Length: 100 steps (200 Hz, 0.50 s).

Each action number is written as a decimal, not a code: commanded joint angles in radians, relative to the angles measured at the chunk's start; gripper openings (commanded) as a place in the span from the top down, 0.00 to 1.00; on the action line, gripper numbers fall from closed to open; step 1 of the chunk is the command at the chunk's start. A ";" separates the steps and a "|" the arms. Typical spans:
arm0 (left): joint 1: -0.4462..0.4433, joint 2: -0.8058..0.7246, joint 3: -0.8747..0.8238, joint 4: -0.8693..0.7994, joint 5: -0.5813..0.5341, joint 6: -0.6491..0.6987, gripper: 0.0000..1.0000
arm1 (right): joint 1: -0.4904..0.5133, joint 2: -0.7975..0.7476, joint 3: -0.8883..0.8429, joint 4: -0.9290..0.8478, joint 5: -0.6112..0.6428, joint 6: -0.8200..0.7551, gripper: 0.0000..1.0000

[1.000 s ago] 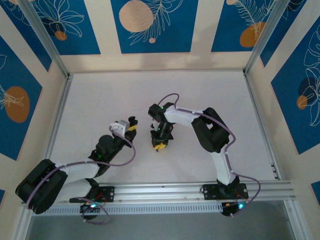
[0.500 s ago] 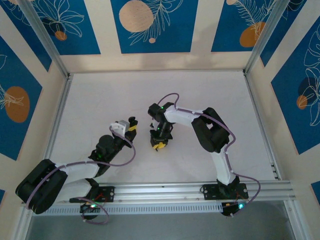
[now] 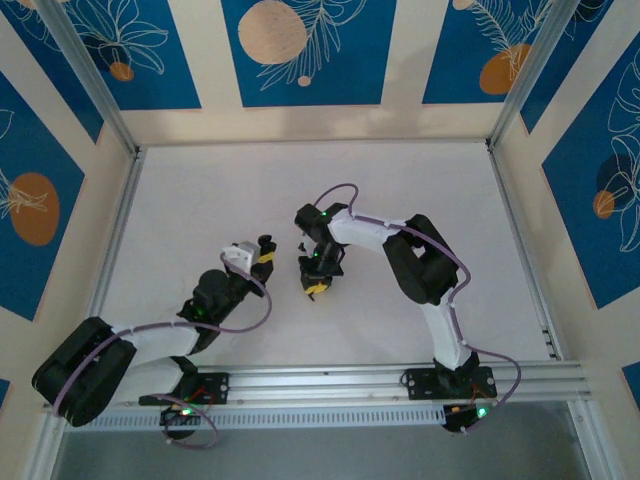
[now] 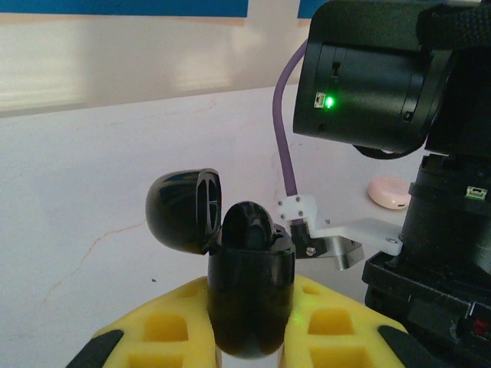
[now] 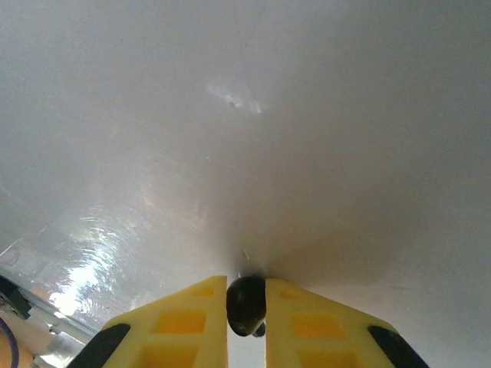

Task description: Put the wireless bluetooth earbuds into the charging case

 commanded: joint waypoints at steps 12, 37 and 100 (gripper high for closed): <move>0.010 0.032 0.028 0.031 0.042 0.018 0.89 | -0.013 -0.032 -0.030 0.068 0.021 0.010 0.86; 0.011 0.075 0.032 0.067 0.076 0.025 0.89 | -0.035 -0.108 -0.091 0.138 0.014 0.030 0.87; -0.015 0.296 0.067 0.332 0.161 -0.016 0.89 | -0.117 -0.390 -0.298 0.373 0.020 0.074 0.87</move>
